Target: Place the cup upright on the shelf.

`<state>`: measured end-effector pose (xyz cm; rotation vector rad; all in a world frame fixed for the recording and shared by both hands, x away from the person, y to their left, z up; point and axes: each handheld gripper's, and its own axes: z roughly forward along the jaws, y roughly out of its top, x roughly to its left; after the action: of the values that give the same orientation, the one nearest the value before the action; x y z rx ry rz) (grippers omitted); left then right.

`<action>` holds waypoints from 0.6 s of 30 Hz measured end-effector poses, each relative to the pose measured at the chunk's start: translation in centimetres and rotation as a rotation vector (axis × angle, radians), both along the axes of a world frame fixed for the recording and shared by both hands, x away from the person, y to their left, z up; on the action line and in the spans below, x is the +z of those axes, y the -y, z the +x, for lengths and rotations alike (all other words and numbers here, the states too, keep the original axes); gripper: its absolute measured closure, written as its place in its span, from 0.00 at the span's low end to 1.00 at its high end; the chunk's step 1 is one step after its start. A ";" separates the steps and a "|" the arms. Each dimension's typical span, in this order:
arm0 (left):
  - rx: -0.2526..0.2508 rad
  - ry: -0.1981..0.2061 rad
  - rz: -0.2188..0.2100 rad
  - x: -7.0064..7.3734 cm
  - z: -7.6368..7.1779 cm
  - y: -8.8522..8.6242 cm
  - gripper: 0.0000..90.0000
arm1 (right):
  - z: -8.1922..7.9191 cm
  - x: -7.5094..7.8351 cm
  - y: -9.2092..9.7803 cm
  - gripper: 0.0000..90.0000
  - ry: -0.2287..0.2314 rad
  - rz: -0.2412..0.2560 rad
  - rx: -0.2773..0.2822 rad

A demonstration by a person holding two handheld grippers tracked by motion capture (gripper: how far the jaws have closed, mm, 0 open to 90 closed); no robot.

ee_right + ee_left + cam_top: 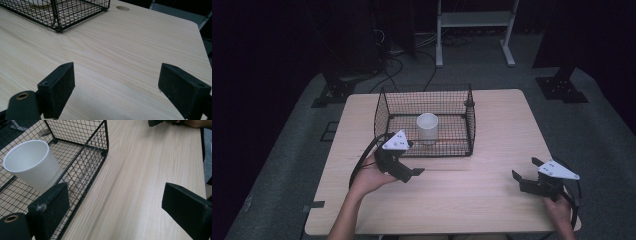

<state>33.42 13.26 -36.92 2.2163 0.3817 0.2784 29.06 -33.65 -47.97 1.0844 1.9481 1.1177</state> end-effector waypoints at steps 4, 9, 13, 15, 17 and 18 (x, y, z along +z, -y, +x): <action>0.013 0.003 -0.007 -0.5 -0.6 -0.3 0.08 | 0.0 0.0 0.0 0.15 -0.001 0.000 0.000; 0.023 -0.001 -0.021 -0.9 -1.0 -0.7 0.08 | 0.0 0.0 0.0 0.15 0.000 0.000 0.000; 0.035 -0.002 -0.022 -1.2 -1.3 -1.0 0.08 | 0.0 0.0 0.0 0.15 0.000 0.000 0.000; 0.035 -0.001 -0.028 -1.3 -1.4 -1.1 0.08 | 0.0 0.0 0.0 0.15 0.000 -0.001 0.000; 0.034 0.001 -0.033 -1.5 -1.6 -1.2 0.08 | 0.0 0.0 0.0 0.15 0.000 -0.001 0.000; 0.038 -0.001 -0.035 -1.6 -1.7 -1.3 0.08 | 0.0 0.0 0.0 0.15 0.000 -0.002 -0.001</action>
<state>31.69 14.51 -38.50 2.1771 0.4265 0.2887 29.07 -33.62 -47.97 1.0842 1.9484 1.1157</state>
